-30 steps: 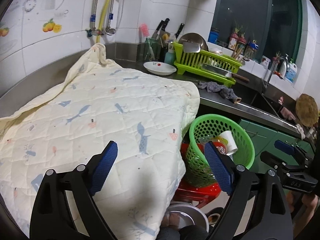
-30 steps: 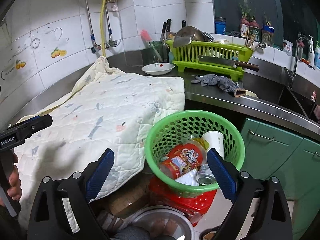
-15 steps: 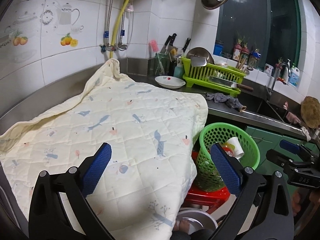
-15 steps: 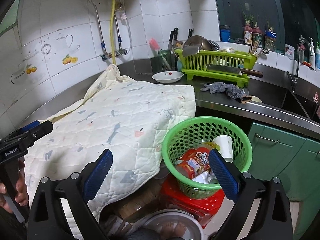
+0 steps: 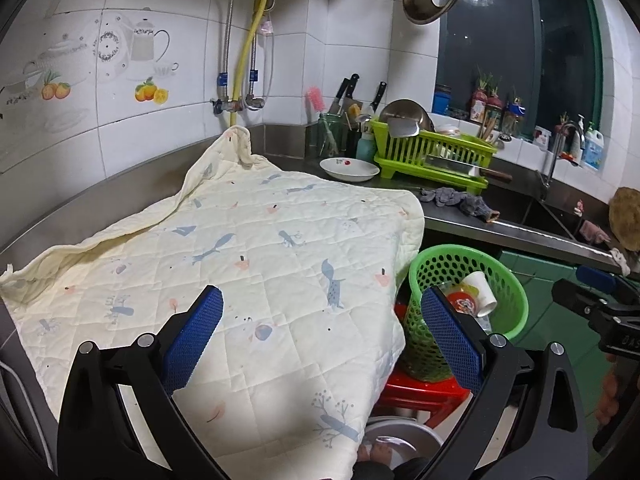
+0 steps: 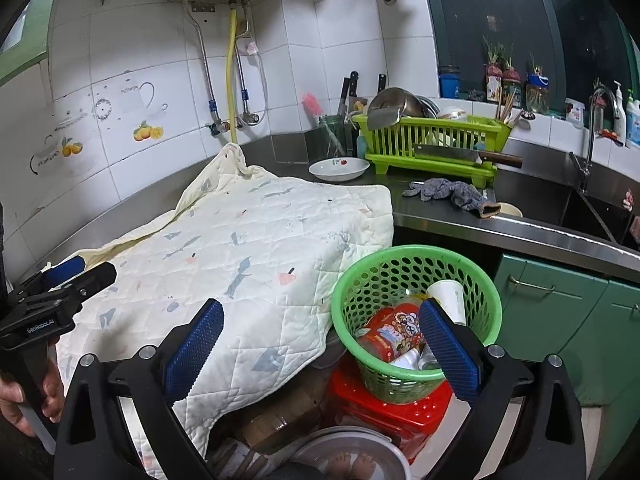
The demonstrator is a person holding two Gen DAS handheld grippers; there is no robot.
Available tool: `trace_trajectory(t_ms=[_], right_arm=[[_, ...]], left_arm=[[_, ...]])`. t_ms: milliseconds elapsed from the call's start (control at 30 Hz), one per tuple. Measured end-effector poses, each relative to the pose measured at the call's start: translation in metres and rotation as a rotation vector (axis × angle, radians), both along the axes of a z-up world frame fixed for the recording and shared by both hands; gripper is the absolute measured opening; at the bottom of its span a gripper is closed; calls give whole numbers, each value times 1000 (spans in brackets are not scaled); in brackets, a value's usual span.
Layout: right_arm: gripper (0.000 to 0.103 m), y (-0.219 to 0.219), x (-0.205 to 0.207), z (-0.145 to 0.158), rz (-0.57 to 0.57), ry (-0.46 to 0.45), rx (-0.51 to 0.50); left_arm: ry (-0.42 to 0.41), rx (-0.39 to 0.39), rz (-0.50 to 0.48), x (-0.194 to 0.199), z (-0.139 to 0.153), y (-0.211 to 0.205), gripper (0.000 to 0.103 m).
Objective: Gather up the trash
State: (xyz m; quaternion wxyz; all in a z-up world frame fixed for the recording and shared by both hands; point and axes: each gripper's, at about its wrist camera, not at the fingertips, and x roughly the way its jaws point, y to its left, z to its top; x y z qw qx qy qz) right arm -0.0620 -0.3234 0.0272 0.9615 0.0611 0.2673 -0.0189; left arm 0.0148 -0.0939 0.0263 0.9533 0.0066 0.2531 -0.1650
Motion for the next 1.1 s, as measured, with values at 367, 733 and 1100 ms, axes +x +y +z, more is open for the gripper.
trace_trajectory(t_ms=[367,733,1100], right_arm=[[95,6,-3,1,-9,-19,-29],[95,6,-7,1,-20,-38,-30],[96,8,-11,4,-42,-72,-53]], left_arm=[[-35,18,17,-8,3,-1,98],[-69,37,35,-14,5,-6,98],[-79,28,62,-15,5,-2,98]])
